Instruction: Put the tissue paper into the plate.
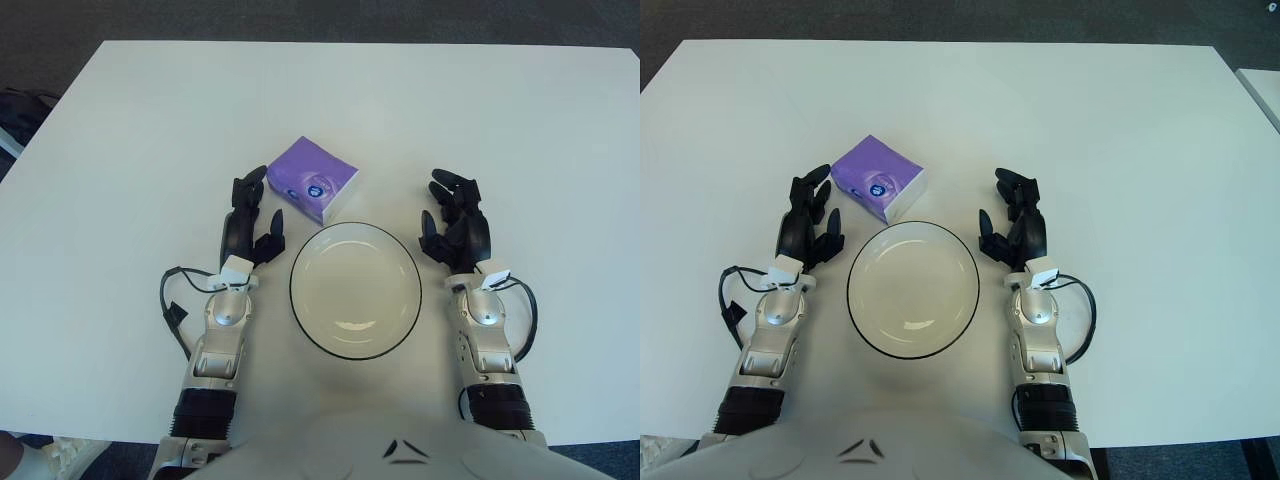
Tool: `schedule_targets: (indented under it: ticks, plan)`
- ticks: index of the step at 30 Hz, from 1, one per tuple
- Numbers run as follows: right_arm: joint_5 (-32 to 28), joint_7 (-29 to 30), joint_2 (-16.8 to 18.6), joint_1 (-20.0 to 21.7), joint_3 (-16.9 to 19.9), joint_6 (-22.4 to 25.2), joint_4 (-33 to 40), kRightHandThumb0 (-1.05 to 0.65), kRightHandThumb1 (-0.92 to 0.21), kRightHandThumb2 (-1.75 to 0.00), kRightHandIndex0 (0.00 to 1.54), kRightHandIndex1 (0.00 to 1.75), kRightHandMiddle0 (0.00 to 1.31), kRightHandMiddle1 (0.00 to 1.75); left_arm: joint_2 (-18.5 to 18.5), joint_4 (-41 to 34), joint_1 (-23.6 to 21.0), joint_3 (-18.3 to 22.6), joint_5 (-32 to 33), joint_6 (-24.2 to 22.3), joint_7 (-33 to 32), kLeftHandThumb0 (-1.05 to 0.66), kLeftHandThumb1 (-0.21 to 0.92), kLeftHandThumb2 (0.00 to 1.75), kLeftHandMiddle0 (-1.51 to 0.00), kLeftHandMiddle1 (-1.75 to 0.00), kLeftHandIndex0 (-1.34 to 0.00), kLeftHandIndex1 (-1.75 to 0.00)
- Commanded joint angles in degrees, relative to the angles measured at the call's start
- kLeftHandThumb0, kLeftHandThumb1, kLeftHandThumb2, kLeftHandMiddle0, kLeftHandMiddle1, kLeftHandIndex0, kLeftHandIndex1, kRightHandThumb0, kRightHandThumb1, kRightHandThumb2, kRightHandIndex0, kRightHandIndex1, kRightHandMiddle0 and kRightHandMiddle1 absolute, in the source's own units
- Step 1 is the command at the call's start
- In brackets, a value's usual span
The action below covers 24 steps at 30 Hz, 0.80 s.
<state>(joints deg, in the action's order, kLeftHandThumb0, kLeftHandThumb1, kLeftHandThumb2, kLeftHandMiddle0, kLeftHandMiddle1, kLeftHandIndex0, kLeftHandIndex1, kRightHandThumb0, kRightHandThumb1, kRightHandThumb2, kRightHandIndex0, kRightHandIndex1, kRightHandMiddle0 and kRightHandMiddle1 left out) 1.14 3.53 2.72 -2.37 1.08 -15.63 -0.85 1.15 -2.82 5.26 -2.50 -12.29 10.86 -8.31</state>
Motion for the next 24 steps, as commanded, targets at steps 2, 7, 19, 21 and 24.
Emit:
schedule_targets:
  ticks: [2, 7, 19, 21, 24]
  plan:
    - [-0.3, -0.1, -0.1, -2.0, 0.2, 2.1, -1.1, -0.42, -0.68, -0.77, 0.35, 0.67, 0.00, 0.99, 0.4, 1.8, 2.4, -0.4, -0.4, -2.5, 0.6, -0.62, 0.92, 0.75, -0.46, -0.02, 0.00, -0.87]
    - [-0.1, -0.1, -0.1, -2.1, 0.1, 1.9, -1.2, -0.43, -0.69, -0.76, 0.35, 0.67, 0.00, 0.98, 0.5, 1.9, 2.4, -0.4, -1.2, -2.0, 0.1, -0.63, 0.92, 0.75, -0.47, -0.03, 0.00, -0.87]
    - [-0.3, 0.1, 0.1, -1.6, 0.1, 1.8, -2.0, -0.43, -0.68, -0.76, 0.36, 0.68, 0.00, 1.00, 1.0, -0.7, 2.2, 0.8, -3.9, -0.4, -2.7, -0.63, 0.92, 0.74, -0.47, -0.03, 0.00, -0.85]
    - [-0.3, 0.1, 0.1, -1.5, 0.1, 1.7, -2.3, -0.43, -0.68, -0.76, 0.36, 0.68, 0.00, 1.00, 1.4, -1.5, 1.9, 1.5, -4.3, -0.3, -3.3, -0.63, 0.92, 0.74, -0.48, -0.03, 0.00, -0.85]
    - [-0.3, 0.0, 0.1, -1.4, 0.1, 1.5, -2.6, -0.43, -0.68, -0.76, 0.36, 0.68, 0.00, 1.00, 2.6, -2.5, 0.7, 3.5, -4.3, -0.3, -3.7, -0.62, 0.92, 0.73, -0.48, -0.03, 0.00, -0.86]
